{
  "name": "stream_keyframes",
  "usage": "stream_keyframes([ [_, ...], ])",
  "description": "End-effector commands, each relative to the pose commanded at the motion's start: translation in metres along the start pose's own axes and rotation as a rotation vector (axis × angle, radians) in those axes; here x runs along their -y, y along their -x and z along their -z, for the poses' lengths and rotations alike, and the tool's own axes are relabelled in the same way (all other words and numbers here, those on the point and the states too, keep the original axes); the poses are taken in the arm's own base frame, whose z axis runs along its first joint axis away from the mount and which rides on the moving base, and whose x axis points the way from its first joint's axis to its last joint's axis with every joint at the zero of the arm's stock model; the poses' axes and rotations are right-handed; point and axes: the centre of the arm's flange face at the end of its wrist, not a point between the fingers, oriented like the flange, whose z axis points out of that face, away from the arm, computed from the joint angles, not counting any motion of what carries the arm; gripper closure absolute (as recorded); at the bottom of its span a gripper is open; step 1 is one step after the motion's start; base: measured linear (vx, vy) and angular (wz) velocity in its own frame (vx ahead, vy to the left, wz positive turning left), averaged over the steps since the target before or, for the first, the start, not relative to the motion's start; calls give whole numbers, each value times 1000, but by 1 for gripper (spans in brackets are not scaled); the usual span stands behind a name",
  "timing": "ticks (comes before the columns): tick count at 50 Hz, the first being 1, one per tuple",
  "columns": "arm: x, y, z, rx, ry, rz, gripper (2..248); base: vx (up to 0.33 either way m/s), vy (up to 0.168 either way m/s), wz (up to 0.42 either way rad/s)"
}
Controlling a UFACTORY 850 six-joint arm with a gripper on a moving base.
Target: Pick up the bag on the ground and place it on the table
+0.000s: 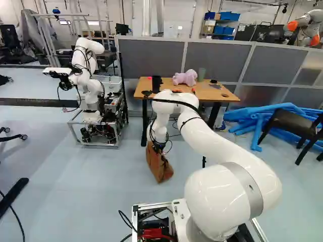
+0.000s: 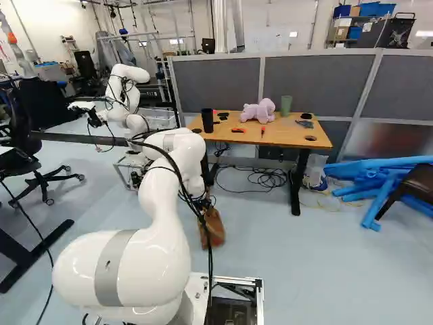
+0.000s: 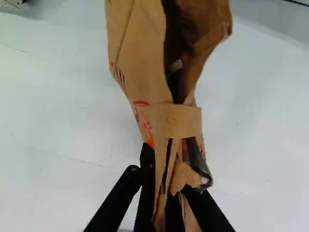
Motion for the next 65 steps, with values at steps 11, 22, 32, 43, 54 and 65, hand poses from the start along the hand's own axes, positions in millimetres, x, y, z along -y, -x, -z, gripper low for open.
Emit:
stream_keyframes([
  [11,0,-3,16,-3,0,0,229,0,0,0],
  [22,0,-6,32,-6,0,0,229,0,0,0],
  [32,0,-8,47,-10,0,0,229,0,0,0],
  [43,0,-11,64,-16,0,0,229,0,0,0],
  [54,0,-13,80,-22,0,0,229,0,0,0],
  [65,0,-15,97,-29,0,0,229,0,0,0],
])
